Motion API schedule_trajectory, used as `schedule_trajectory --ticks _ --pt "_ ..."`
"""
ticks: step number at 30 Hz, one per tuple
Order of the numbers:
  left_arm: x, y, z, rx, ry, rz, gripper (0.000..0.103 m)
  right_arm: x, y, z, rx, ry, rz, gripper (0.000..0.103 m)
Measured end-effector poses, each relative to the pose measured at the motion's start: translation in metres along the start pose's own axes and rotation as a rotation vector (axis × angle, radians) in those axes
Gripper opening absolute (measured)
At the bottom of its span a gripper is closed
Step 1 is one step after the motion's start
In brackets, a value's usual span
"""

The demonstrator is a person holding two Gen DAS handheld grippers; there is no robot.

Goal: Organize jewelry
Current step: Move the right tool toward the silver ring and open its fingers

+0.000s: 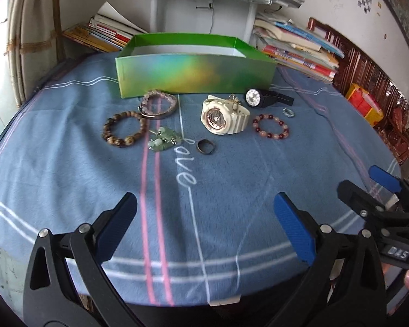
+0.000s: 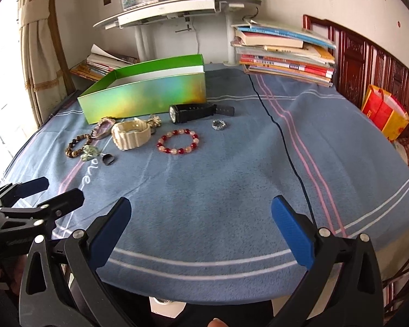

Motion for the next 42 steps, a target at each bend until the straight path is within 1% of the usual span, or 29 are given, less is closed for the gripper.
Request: schedule_trajectory --ticks 3,6,8,10,12,15,17,18,23,30,31,32,33,35,37,38,40,42 --pt "-0.002 0.008 0.016 0.020 0.035 0.010 0.099 -0.008 0.004 0.009 0.011 0.000 0.012 0.101" --pt "-0.003 0.015 0.031 0.041 0.045 0.009 0.099 -0.013 0.011 0.017 0.018 0.003 0.010 0.101" --pt "-0.003 0.018 0.041 0.060 0.057 0.010 0.096 -0.018 0.016 0.023 0.028 0.020 0.011 0.101" --pt "-0.003 0.022 0.052 0.085 0.054 0.000 0.093 -0.021 0.022 0.028 0.040 0.034 0.019 0.100" --pt "-0.004 0.025 0.059 0.091 0.083 0.008 0.093 -0.024 0.028 0.036 0.053 0.048 0.013 0.100" --pt "-0.004 0.031 0.067 0.091 0.109 0.009 0.093 -0.028 0.038 0.049 0.076 0.049 0.002 0.099" --pt "-0.003 0.033 0.069 0.090 0.112 0.004 0.092 -0.030 0.043 0.055 0.085 0.049 0.001 0.098" --pt "-0.003 0.035 0.069 0.092 0.114 -0.001 0.088 -0.031 0.047 0.058 0.084 0.047 0.000 0.098" --pt "0.001 0.036 0.068 0.081 0.121 -0.006 0.079 -0.034 0.057 0.066 0.072 0.055 -0.001 0.098" --pt "0.000 0.037 0.070 0.061 0.119 0.000 0.078 -0.038 0.055 0.079 0.096 0.059 0.021 0.098" --pt "-0.001 0.037 0.070 0.061 0.118 0.000 0.076 -0.038 0.054 0.080 0.099 0.058 0.022 0.098" --pt "-0.002 0.038 0.070 0.060 0.118 0.004 0.070 -0.038 0.054 0.081 0.101 0.056 0.023 0.098" --pt "-0.003 0.039 0.069 0.059 0.117 0.007 0.059 -0.038 0.054 0.082 0.102 0.055 0.022 0.098" --pt "-0.007 0.040 0.067 0.063 0.115 0.012 0.050 -0.039 0.054 0.083 0.103 0.054 0.022 0.098" --pt "-0.010 0.039 0.065 0.057 0.112 0.021 0.053 -0.039 0.054 0.084 0.104 0.054 0.027 0.098" --pt "-0.012 0.038 0.066 0.057 0.112 0.031 0.062 -0.039 0.054 0.085 0.106 0.056 0.027 0.098" --pt "-0.012 0.036 0.067 0.050 0.109 0.028 0.070 -0.039 0.053 0.086 0.110 0.056 0.025 0.098" --pt "-0.011 0.037 0.068 0.048 0.111 0.017 0.070 -0.038 0.053 0.086 0.110 0.058 0.025 0.098"
Point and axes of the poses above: each gripper's, at about its wrist camera, not at the fingertips, and z roughly the way its jaws point, x to its left, y to its top, the point moved 2 cm from there along z, roughly the way its jaws point, and after that the axes turned 9 degrees about z, right-handed, at the moved point
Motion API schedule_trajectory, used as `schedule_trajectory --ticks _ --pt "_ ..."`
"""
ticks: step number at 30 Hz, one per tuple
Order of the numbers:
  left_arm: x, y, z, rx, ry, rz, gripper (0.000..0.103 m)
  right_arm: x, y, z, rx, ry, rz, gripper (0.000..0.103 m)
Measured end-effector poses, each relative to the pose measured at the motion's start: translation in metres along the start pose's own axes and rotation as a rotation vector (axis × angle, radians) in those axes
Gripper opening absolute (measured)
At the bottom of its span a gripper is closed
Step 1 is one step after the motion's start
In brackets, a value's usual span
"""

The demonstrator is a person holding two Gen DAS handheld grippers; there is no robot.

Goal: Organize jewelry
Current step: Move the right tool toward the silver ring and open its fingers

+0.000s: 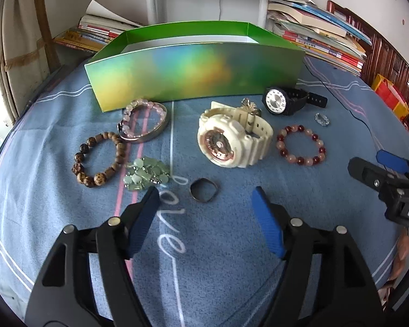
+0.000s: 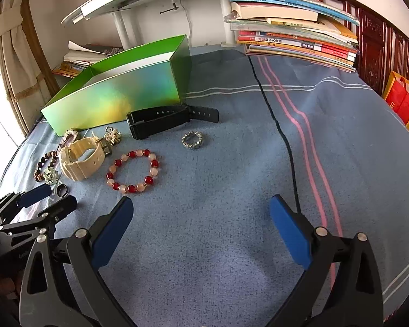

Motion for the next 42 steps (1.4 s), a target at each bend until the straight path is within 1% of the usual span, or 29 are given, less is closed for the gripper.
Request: schedule_trajectory --ticks 4,6,9,12,14,16,17,20,22,23,24,27,32,35,39,41,42 --pt "0.002 0.002 0.002 -0.005 0.000 -0.021 0.069 0.001 0.000 0.000 0.002 0.001 -0.001 0.098" --pt "0.002 0.003 0.002 -0.010 0.008 -0.019 0.064 -0.001 0.000 0.000 0.001 0.002 0.006 0.098" --pt "0.001 0.003 0.001 -0.017 0.007 -0.015 0.053 -0.002 0.000 0.001 0.003 0.004 0.010 0.098" --pt "0.002 0.003 0.001 -0.020 0.007 -0.010 0.048 -0.001 0.000 0.001 0.004 0.004 0.007 0.098" --pt "0.003 0.002 0.000 -0.024 0.008 -0.011 0.046 -0.002 0.000 0.002 0.005 0.006 0.009 0.098" --pt "0.003 0.003 0.000 -0.025 0.007 -0.011 0.043 -0.002 0.000 0.002 0.008 0.007 0.011 0.098" --pt "0.003 0.003 0.000 -0.027 0.006 -0.010 0.039 -0.002 0.000 0.002 0.008 0.007 0.011 0.098" --pt "0.001 0.003 0.000 -0.027 0.004 -0.004 0.034 -0.001 -0.001 0.003 0.007 0.005 0.008 0.098" --pt "0.000 0.004 0.000 -0.029 -0.002 0.002 0.029 -0.001 -0.001 0.003 0.008 0.004 0.008 0.098" --pt "0.000 0.003 -0.001 -0.030 -0.002 0.004 0.022 -0.001 -0.001 0.003 0.009 0.004 0.008 0.098" --pt "0.000 0.003 -0.001 -0.031 -0.007 0.000 0.021 -0.001 -0.001 0.003 0.008 0.003 0.007 0.098" --pt "0.001 0.002 -0.001 -0.036 -0.018 0.001 0.021 -0.001 -0.001 0.002 0.007 0.001 0.007 0.098" --pt "0.008 0.001 -0.006 -0.044 -0.059 -0.040 0.021 -0.001 0.005 0.002 0.013 -0.007 -0.001 0.098" --pt "0.010 0.001 -0.014 -0.067 -0.046 -0.035 0.021 -0.001 0.016 0.004 0.013 0.002 -0.008 0.098" --pt "0.016 0.002 -0.031 -0.109 -0.012 -0.027 0.021 0.000 0.031 0.021 0.041 -0.007 -0.015 0.098" --pt "0.021 0.002 -0.036 -0.121 0.002 -0.028 0.021 0.000 0.039 0.033 0.058 -0.038 -0.018 0.098" --pt "0.024 0.002 -0.038 -0.125 0.004 -0.032 0.021 0.001 0.043 0.037 0.052 -0.044 -0.021 0.098"
Point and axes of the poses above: each gripper's, at about its wrist camera, not at the fingertips, and z roughly the way its jaws point, x to its left, y to its top, the point moved 2 cm from there along z, roughly the way its jaws point, and after that the axes turned 9 degrees about z, right-handed, at the moved point
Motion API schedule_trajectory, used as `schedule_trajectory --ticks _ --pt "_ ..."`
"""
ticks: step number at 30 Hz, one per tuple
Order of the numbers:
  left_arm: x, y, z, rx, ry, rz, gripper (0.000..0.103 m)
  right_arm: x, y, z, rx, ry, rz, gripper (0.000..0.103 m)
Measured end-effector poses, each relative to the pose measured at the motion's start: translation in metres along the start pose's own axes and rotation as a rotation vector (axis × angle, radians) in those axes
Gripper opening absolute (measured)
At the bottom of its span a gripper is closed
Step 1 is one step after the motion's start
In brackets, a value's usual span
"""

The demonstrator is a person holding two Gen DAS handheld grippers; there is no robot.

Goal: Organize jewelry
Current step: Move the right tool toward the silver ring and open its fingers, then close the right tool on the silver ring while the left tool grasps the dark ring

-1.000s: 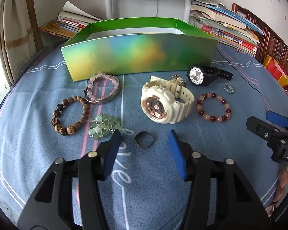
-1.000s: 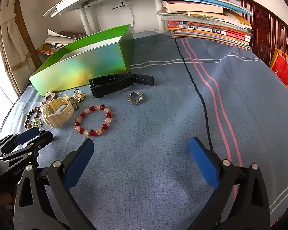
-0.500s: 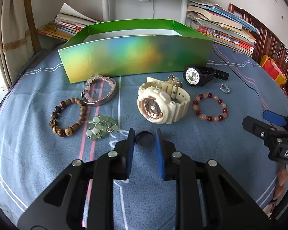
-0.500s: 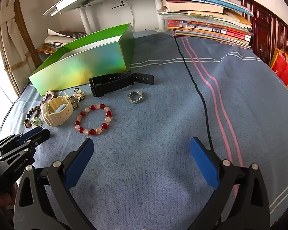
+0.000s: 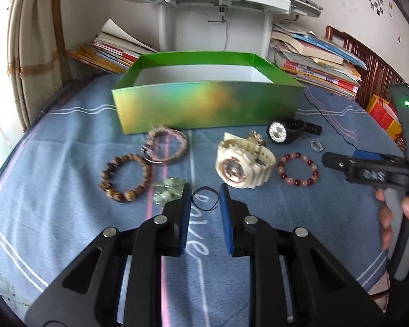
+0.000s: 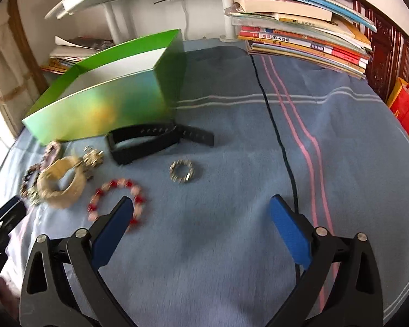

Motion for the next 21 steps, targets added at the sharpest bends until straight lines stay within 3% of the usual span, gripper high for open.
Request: schedule_trajectory --ticks 3,5,9,12,14,21 --pt "0.011 -0.001 -0.005 -0.011 0.006 -0.019 0.021 0.004 0.008 0.017 0.005 -0.064 -0.032 0.088" --pt "0.017 -0.001 -0.005 -0.013 0.007 -0.028 0.021 0.009 0.011 0.019 -0.001 -0.097 -0.060 0.073" --pt "0.029 -0.002 -0.005 -0.013 0.006 -0.046 0.021 0.018 0.011 0.020 -0.004 -0.086 -0.095 0.059" --pt "0.035 -0.003 -0.005 -0.015 0.001 -0.056 0.021 0.026 0.009 0.018 -0.002 -0.068 -0.112 0.040" --pt "0.038 -0.004 -0.006 -0.018 -0.003 -0.062 0.021 0.031 0.007 0.016 0.003 -0.066 -0.114 0.021" --pt "0.051 -0.005 -0.021 -0.042 -0.006 -0.078 0.021 0.036 -0.003 0.000 -0.034 -0.051 -0.090 0.021"
Point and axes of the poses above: each gripper's, at about its wrist camera, not at the fingertips, and z roughly the way its jaws point, x to its left, y to its top, the point moved 2 cm from there along z, roughly the way its jaws point, and after that the axes turned 9 degrees about z, right-handed, at the moved point
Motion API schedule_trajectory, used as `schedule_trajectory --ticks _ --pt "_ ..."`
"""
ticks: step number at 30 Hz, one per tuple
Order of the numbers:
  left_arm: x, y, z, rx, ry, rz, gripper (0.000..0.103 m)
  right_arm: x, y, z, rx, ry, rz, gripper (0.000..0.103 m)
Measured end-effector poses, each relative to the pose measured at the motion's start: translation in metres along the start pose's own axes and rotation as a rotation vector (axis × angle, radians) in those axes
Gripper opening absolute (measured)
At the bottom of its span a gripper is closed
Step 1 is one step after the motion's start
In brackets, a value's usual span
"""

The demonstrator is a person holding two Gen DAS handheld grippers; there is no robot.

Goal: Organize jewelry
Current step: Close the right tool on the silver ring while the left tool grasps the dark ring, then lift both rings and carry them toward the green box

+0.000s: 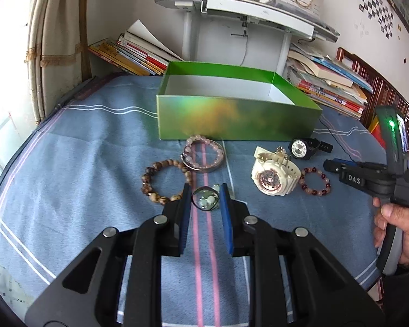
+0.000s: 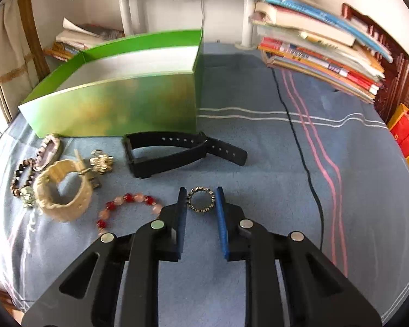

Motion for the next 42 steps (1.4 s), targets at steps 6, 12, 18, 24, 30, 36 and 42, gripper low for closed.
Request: schedule_trajectory --ticks 6,12,18,24,30,36,42 --pt "0.005 -0.001 -0.019 -0.029 -0.002 0.009 0.021 0.019 -0.020 -0.066 -0.130 0.068 0.014 0.021" --pt "0.003 -0.003 -0.038 -0.060 -0.012 0.023 0.021 0.045 -0.047 -0.122 -0.235 0.117 -0.003 0.021" --pt "0.000 -0.008 -0.054 -0.081 -0.019 0.040 0.021 0.060 -0.068 -0.141 -0.251 0.144 -0.022 0.021" --pt "-0.004 -0.013 -0.062 -0.088 -0.021 0.051 0.021 0.061 -0.080 -0.144 -0.252 0.155 -0.014 0.021" --pt "-0.006 -0.015 -0.069 -0.102 -0.008 0.059 0.021 0.063 -0.086 -0.148 -0.256 0.160 -0.018 0.021" --pt "-0.006 -0.015 -0.073 -0.110 -0.001 0.060 0.021 0.061 -0.088 -0.147 -0.252 0.159 -0.015 0.021" --pt "-0.006 -0.015 -0.073 -0.111 -0.001 0.061 0.021 0.059 -0.089 -0.146 -0.250 0.156 -0.015 0.021"
Point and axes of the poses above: each gripper's, at about its wrist camera, not at the fingertips, and z roughly the way its jaws point, x to its left, y to its top, the point moved 2 cm from there along z, roughly the way its jaws point, and after that the axes turned 9 degrees about z, right-handed, at the moved point
